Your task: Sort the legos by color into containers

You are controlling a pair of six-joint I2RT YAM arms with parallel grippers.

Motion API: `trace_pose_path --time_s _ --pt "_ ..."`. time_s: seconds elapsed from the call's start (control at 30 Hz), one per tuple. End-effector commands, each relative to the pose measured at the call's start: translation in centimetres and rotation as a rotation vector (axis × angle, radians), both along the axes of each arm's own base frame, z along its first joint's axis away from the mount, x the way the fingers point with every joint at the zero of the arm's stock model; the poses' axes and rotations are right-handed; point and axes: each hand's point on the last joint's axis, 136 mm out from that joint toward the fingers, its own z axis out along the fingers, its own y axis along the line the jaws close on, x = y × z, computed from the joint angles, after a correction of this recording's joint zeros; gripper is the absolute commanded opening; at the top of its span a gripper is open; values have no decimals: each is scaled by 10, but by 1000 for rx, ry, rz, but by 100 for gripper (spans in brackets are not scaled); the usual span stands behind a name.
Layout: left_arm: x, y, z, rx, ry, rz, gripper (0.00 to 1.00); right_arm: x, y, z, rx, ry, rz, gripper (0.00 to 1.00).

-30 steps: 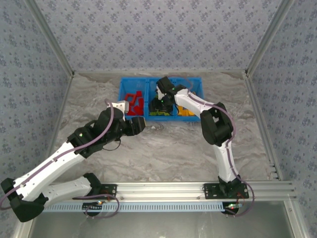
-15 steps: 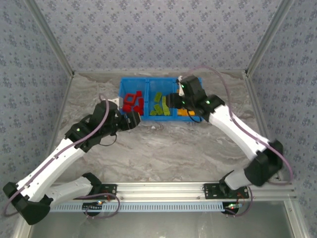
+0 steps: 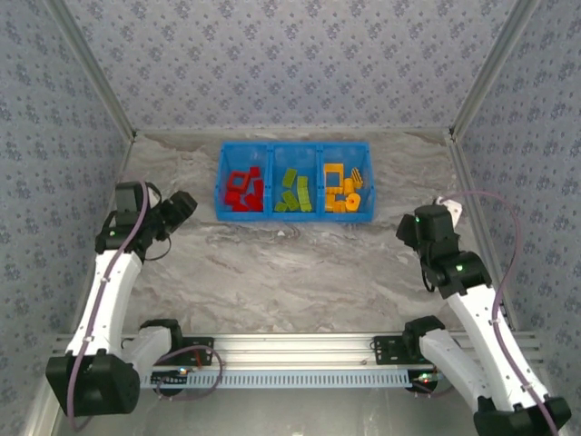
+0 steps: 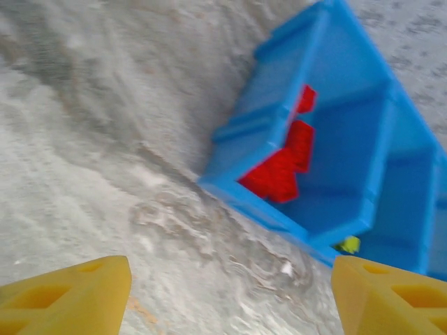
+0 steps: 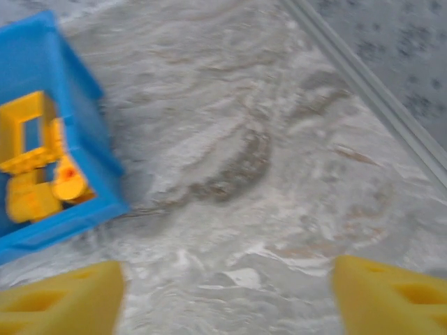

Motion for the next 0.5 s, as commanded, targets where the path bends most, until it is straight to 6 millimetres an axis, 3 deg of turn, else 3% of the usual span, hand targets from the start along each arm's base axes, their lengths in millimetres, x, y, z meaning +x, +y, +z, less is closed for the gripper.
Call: trace_pose_path --time_s 0.0,0.1,0.17,0.33,0.4,0.47 --pt "5 10 -11 29 -19 11 98 -3 -10 -28 8 39 -72 100" --pt "6 20 -20 105 -69 24 98 18 -4 -30 -8 -46 -32 100" --pt "4 35 -27 188 -62 69 98 26 -13 -28 -47 -106 -79 100" --pt "-12 94 -31 398 2 351 98 52 -31 -18 -177 -298 -140 100" --pt "-7 105 -30 492 -44 353 98 65 -30 -25 -246 -335 -74 100" --pt "10 99 -34 611 -124 212 98 72 -30 -48 -284 -267 -37 100"
